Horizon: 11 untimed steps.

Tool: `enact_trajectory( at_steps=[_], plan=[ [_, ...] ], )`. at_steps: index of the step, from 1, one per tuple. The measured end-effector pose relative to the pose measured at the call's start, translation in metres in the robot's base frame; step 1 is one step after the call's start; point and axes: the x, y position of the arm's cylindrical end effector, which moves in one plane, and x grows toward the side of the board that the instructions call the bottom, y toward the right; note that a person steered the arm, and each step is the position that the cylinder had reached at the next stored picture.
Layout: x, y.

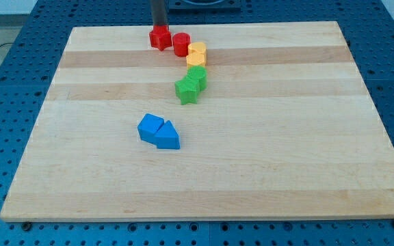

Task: Move arm to the bottom of blue triangle

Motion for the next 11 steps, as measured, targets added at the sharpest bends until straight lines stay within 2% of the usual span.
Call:
enact_trajectory(
  at_steps=[1,2,3,4,5,6,8,9,10,11],
  plan=[
    [-0.009,-0.004],
    [-0.009,-0.061],
    [0.032,-0.153],
    [0.092,-0.187],
    [0.164,-0.184],
    [0.23,-0.157],
    [0.327,-0.034],
    [0.354,0.031],
    [0.354,0.087],
    [0.332,0.092]
  ],
)
